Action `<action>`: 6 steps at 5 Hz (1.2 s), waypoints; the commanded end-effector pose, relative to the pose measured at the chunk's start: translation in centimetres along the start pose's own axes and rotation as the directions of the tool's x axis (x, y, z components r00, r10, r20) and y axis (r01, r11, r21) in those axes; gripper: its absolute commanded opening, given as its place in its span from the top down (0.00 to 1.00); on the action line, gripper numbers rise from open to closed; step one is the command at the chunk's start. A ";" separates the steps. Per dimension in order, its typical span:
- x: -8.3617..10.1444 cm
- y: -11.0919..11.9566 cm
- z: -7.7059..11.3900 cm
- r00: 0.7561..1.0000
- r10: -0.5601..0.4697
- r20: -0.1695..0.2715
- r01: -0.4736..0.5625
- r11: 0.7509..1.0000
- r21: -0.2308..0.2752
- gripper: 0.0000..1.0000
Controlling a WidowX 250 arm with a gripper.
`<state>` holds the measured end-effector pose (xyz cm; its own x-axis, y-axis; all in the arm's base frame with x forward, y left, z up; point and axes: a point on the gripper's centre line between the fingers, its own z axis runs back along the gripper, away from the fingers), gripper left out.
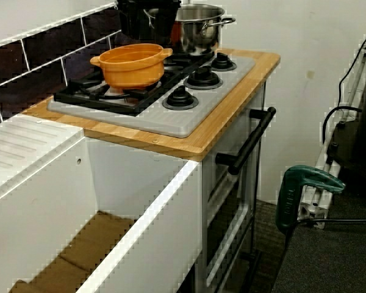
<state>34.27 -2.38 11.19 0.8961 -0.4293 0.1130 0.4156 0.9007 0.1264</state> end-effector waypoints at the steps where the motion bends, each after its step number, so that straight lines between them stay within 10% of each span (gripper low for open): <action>1: 0.5 -0.6 2.0 0.998 0.024 0.065 -0.025 0.999 0.021 0.00; 4: 0.8 -1.0 1.4 0.997 0.058 0.041 -0.059 0.998 0.023 0.00; 6: 1.3 -0.8 0.3 0.986 0.168 0.004 -0.167 0.976 0.143 0.00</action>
<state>34.57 -3.15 10.41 0.9569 -0.2745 0.0947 0.2465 0.9403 0.2349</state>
